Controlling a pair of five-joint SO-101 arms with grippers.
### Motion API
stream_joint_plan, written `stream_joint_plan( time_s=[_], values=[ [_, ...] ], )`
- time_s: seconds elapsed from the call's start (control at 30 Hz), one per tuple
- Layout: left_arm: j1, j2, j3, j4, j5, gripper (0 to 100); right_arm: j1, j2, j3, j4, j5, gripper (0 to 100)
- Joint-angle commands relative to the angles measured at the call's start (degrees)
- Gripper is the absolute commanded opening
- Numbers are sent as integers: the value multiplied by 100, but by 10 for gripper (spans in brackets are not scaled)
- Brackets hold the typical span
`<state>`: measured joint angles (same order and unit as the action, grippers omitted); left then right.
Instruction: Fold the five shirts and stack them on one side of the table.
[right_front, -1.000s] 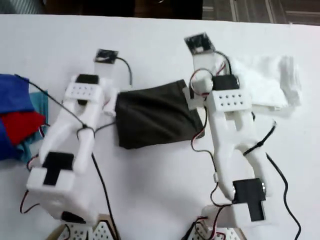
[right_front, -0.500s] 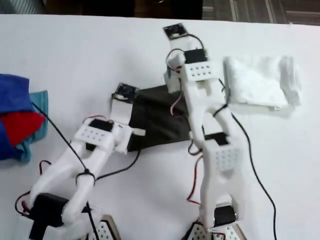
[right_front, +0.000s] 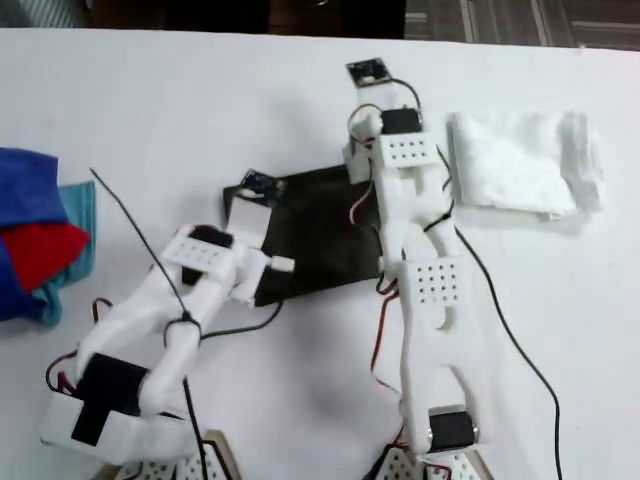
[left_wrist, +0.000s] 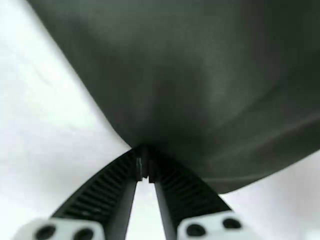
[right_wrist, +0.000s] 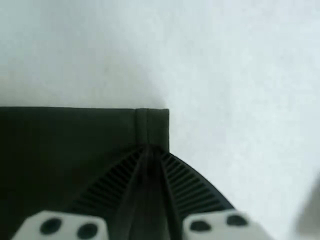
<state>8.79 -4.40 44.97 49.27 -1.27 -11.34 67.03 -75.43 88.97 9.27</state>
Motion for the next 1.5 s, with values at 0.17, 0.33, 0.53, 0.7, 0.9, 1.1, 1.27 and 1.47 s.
stream_joint_plan(
  time_s=[0.17,0.33,0.53,0.7,0.9,1.1,1.27,1.47],
  values=[
    [44,-273,-127,255,-70,25,303,-453,-1705,1253,9,21],
    [35,-1433,-497,1152,-97,25,505,-1024,-1363,1253,0,101],
    [-712,-2848,-435,1178,-97,26,347,-2466,695,1253,0,180],
    [-1899,-2901,4,378,-396,28,-127,-3960,3218,1235,0,186],
    [-2541,-1881,418,-826,-536,58,-567,-4286,4765,875,9,337],
    [-2743,-440,189,-1345,-510,223,-752,-3776,5029,374,9,387],
    [-2813,229,-479,-862,-492,229,-664,-3257,4809,-163,9,387],
    [-2787,404,-593,-791,-484,229,-637,-2308,4413,-251,9,387]
  ],
)
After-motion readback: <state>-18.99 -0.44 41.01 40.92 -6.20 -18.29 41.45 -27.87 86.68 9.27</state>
